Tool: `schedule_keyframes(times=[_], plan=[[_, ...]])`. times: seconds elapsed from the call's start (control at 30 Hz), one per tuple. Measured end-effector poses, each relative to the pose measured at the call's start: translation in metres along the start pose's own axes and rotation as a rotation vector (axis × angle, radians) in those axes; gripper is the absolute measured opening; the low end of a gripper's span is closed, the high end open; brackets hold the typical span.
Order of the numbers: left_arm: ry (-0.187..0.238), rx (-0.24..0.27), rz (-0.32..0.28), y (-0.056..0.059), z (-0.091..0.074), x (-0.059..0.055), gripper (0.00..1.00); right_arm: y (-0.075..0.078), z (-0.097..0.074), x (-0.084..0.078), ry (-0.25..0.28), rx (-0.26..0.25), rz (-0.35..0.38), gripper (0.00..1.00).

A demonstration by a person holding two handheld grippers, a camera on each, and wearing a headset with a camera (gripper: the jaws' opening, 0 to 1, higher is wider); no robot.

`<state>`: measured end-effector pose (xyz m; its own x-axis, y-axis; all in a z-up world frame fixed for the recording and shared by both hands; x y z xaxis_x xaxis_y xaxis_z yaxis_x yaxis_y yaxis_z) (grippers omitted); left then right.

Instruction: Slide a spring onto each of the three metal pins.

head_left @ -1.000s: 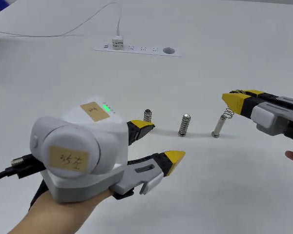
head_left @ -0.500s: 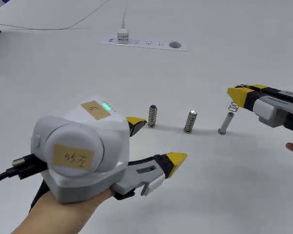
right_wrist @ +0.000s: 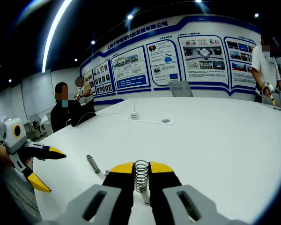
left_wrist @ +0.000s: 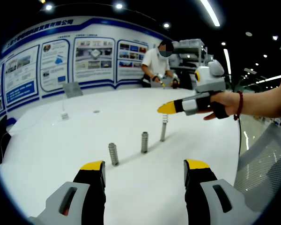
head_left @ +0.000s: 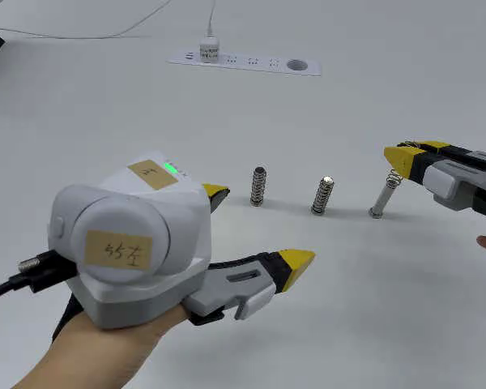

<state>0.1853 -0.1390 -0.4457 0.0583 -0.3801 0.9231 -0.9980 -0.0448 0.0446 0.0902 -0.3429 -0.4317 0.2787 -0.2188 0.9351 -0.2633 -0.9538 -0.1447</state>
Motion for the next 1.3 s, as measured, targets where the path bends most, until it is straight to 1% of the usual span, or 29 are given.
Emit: schedule_keyframes(times=[0.03, 0.07, 0.2, 0.27, 0.47, 0.63, 0.7, 0.87, 0.93, 1.0, 1.3], plan=[[0.001, 0.003, -0.005, 0.000, 0.000, 0.000, 0.70, 0.000, 0.000, -0.001, -0.006, -0.001, 0.000, 0.12], [0.001, 0.005, -0.005, -0.001, 0.000, 0.000, 0.72, 0.000, 0.000, 0.000, 0.005, -0.001, 0.004, 0.12], [-0.002, 0.012, -0.008, -0.002, 0.001, -0.001, 0.75, 0.001, 0.001, -0.003, -0.007, -0.005, -0.001, 0.12], [-0.008, 0.010, -0.010, -0.002, 0.001, -0.001, 0.76, 0.000, 0.001, -0.004, -0.008, -0.005, 0.002, 0.12], [-0.008, 0.006, -0.012, -0.001, 0.002, -0.001, 0.79, 0.000, 0.002, -0.010, -0.016, -0.014, 0.006, 0.12], [-0.014, 0.003, -0.011, -0.001, 0.003, -0.002, 0.78, -0.002, 0.003, -0.013, -0.018, -0.018, 0.000, 0.12], [-0.015, 0.003, -0.009, 0.000, 0.003, -0.002, 0.77, -0.003, 0.003, -0.015, -0.025, -0.023, -0.018, 0.12], [-0.019, 0.003, -0.007, 0.000, 0.003, -0.003, 0.78, -0.004, 0.003, -0.015, -0.025, -0.028, -0.033, 0.12], [-0.021, 0.003, -0.009, 0.000, 0.003, -0.003, 0.77, -0.005, 0.003, -0.018, -0.043, -0.038, -0.052, 0.12], [-0.020, 0.002, -0.009, 0.000, 0.003, -0.003, 0.77, -0.005, 0.003, -0.020, -0.047, -0.044, -0.062, 0.12], [-0.027, -0.001, -0.003, 0.001, 0.004, -0.004, 0.77, -0.003, 0.008, -0.029, -0.069, -0.056, -0.050, 0.12]])
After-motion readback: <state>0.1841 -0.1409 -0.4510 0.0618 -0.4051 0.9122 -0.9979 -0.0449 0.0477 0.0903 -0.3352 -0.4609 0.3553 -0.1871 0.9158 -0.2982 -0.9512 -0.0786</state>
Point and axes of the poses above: the centre of the closed fingertips' face, and the gripper's own axes: z roughly forward along the fingers, y roughly to its right, x roughly out of its top, the point moved 6 cm from there along -z, roughly backward along the fingers, and after that the axes turned 2 degrees about x, right-handed, at the moved point
